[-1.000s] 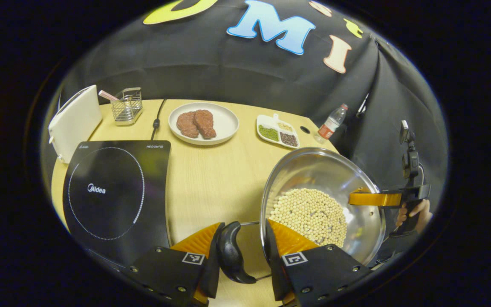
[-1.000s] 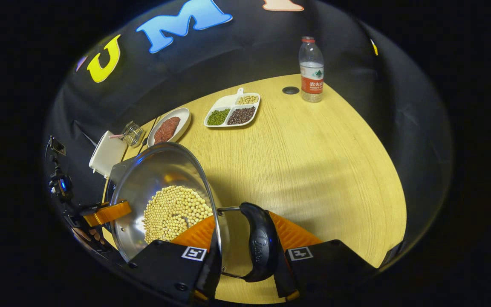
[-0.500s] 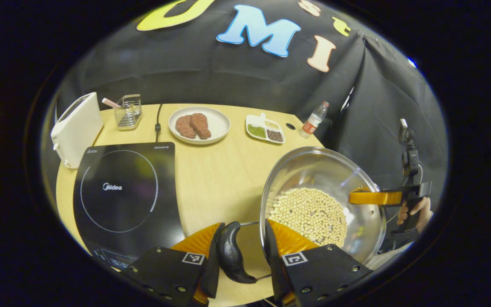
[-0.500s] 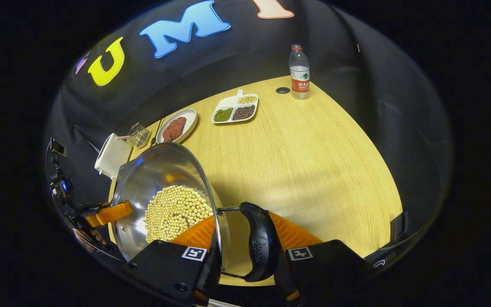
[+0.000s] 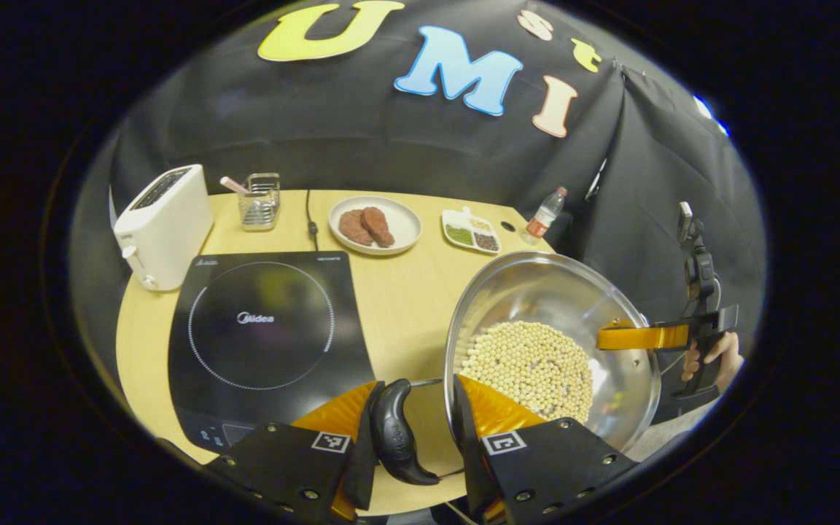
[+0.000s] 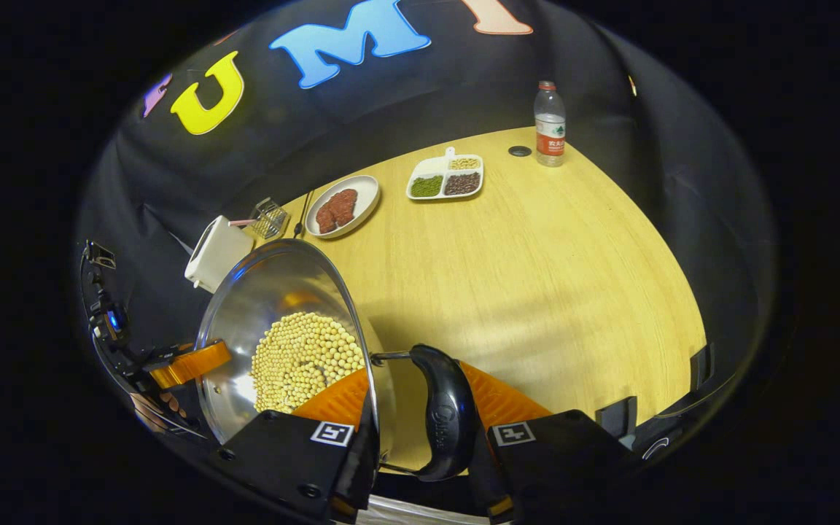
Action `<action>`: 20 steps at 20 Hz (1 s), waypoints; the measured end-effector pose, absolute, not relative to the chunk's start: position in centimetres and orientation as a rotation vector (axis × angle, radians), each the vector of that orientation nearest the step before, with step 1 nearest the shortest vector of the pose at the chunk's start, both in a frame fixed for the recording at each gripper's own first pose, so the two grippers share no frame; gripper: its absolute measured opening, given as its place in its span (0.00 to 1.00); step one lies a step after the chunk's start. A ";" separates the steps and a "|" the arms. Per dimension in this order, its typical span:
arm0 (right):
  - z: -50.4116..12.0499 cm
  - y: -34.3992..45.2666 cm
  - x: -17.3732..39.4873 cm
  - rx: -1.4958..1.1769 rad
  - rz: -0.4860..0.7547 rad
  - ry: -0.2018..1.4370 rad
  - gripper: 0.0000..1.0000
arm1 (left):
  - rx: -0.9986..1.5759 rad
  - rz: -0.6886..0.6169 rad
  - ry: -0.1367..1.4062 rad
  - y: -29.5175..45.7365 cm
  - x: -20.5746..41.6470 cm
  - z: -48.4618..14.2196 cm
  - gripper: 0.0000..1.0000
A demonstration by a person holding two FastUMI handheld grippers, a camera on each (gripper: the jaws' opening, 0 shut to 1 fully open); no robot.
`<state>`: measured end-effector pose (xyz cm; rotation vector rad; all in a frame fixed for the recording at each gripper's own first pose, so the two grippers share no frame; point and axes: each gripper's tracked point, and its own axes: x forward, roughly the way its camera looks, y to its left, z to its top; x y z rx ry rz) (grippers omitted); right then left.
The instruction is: First push the handle of the pot to place it horizontally, then grasp the pot with both hands and set it on the induction cooktop.
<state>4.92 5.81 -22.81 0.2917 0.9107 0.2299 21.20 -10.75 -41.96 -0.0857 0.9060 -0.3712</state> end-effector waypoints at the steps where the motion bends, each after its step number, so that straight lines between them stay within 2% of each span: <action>1: -22.5 6.7 4.9 0.282 0.246 0.908 0.54 | -0.095 -0.360 0.904 -10.7 21.1 -42.0 0.47; 2: -22.3 7.6 5.0 0.275 0.258 0.903 0.51 | -0.104 -0.350 0.905 -10.7 21.0 -42.1 0.47; 4: -21.3 9.2 5.6 0.257 0.282 0.894 0.54 | -0.117 -0.327 0.897 -10.5 20.5 -41.9 0.50; 5: -21.1 10.0 5.8 0.251 0.295 0.891 0.51 | -0.122 -0.315 0.893 -10.5 20.3 -41.9 0.50; 8: -20.6 12.7 5.8 0.249 0.345 0.900 0.54 | -0.133 -0.284 0.881 -10.3 20.0 -41.9 0.50; 10: -20.2 14.2 5.9 0.238 0.371 0.904 0.51 | -0.142 -0.265 0.876 -9.4 20.0 -41.0 0.53; 17: -20.4 20.2 7.3 0.260 0.413 0.920 0.51 | -0.134 -0.197 0.859 -6.3 19.4 -39.3 0.53; 18: -20.5 21.0 7.6 0.268 0.414 0.922 0.51 | -0.131 -0.188 0.853 -5.6 19.4 -38.9 0.47; 19: -20.7 21.8 7.7 0.273 0.417 0.927 0.51 | -0.130 -0.184 0.853 -5.1 19.2 -38.8 0.53; 20: -21.0 22.5 7.9 0.275 0.422 0.933 0.50 | -0.133 -0.180 0.857 -4.7 19.2 -38.9 0.50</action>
